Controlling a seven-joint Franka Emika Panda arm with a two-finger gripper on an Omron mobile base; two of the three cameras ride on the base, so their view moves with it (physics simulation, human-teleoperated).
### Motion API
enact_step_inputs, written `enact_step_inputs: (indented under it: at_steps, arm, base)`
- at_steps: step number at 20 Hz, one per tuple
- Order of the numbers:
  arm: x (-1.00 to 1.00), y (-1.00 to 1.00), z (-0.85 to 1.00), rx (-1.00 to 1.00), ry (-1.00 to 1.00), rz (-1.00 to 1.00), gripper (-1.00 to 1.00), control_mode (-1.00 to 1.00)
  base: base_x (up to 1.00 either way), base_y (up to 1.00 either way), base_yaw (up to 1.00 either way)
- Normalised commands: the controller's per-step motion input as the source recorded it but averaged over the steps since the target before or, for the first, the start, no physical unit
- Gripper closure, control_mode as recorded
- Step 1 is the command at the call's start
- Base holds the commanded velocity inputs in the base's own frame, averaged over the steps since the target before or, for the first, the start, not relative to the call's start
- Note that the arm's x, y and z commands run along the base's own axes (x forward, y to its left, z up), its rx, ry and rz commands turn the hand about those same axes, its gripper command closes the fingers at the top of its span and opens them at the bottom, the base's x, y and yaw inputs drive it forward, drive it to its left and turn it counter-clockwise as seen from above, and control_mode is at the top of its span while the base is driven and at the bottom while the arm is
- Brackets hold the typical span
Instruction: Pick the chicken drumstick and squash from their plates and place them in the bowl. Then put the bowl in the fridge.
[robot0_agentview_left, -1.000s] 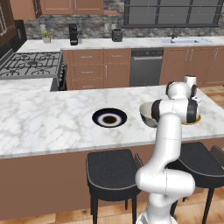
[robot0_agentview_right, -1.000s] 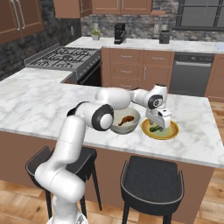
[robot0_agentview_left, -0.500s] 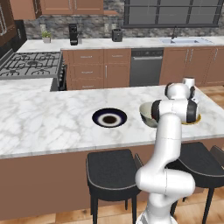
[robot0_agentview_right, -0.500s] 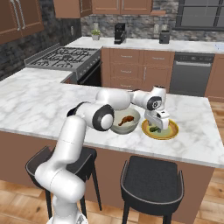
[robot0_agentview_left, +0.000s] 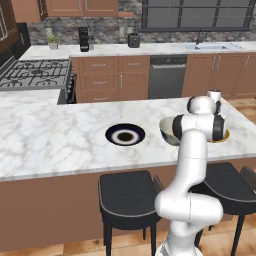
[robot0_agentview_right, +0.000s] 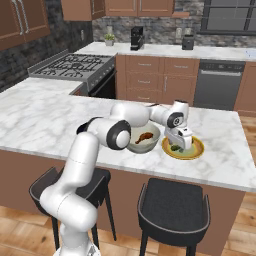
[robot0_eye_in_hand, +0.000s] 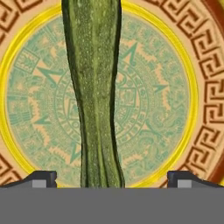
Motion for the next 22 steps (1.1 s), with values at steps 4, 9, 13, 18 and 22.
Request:
enact_step_inputs:
  at_steps: [4, 9, 13, 18, 22]
  arm:
    - [0.07, 0.00, -0.10, 0.00, 0.00, 0.00, -1.00, -1.00]
    - [0.12, 0.00, -0.07, 0.00, -0.02, 0.00, -1.00, -1.00]
    - [0.04, 0.00, -0.07, 0.00, -0.02, 0.00, -1.00, -1.00]
    - [0.00, -0.01, -0.02, 0.00, -0.01, 0.00, 1.00, -1.00]
    - [-0.01, 0.00, -0.02, 0.00, 0.00, 0.00, 1.00, -1.00]
  base:
    - [0.00, 0.00, 0.00]
    - [0.00, 0.00, 0.00]
    - [0.00, 0.00, 0.00]
    - [0.00, 0.00, 0.00]
    - [0.00, 0.00, 0.00]
